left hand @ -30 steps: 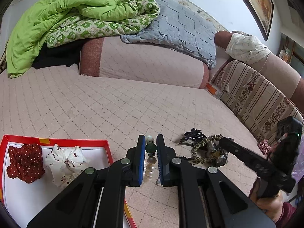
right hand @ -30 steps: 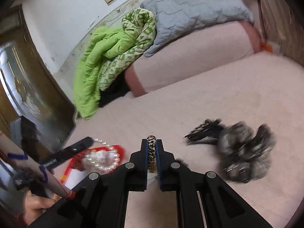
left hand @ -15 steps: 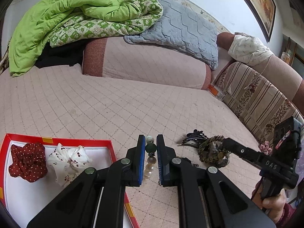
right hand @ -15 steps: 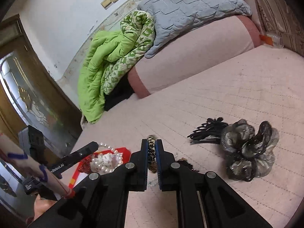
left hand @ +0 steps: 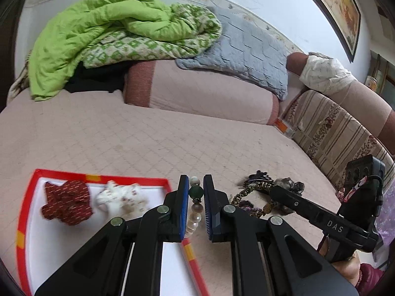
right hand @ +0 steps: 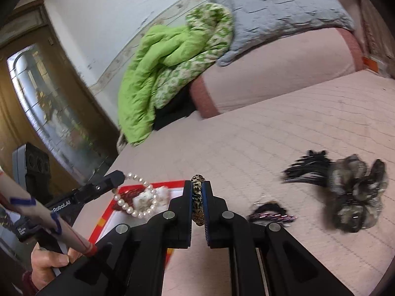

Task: Organize jewelry
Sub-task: 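Carry both bracelets into the tray and open both grippers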

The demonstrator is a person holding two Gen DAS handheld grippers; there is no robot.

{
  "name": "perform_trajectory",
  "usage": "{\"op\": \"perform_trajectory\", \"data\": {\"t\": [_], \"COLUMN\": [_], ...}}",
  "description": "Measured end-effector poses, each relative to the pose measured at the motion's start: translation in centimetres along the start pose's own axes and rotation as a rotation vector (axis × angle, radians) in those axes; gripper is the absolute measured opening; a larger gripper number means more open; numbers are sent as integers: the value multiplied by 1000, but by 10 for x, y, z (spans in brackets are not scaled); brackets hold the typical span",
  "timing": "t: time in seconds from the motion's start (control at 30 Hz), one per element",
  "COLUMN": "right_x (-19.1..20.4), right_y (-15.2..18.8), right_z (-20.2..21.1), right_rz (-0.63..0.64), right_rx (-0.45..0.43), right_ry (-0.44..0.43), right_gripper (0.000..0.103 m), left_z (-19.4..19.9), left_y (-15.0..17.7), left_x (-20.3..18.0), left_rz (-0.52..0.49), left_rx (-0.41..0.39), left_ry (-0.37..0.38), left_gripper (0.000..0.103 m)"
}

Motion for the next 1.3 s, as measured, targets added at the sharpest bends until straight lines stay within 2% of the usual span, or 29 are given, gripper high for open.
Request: {"op": "perform_trajectory", "data": {"t": [0.3,0.57,0.93,1.3], "right_x": [71,109,84,84], "right_y": [32,68,89,92], "right_z": [-30,-72,-112,-115], "right_rz": [119,130,137,184], "right_rx": [74,191,294,306], "right_ry": [-124,-193,-20,18], "right_gripper": [9,9,9,10], "left_z": [41,24,1,-9], "left_y": [31,49,59,59], "left_x": [77,133,142,128], "left_rz": [112,204,202,162], "left_rx": [18,86,153,168], "left_ry": [-126,-192,-218,-198], "left_gripper": [11,11,11,11]}}
Point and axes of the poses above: each gripper's, at about its wrist camera, not at the fingertips, and z roughly against the way its jaws point, x to its left, y to its underside, the point moved 7 cm from there along -z, roughly the way its jaws point
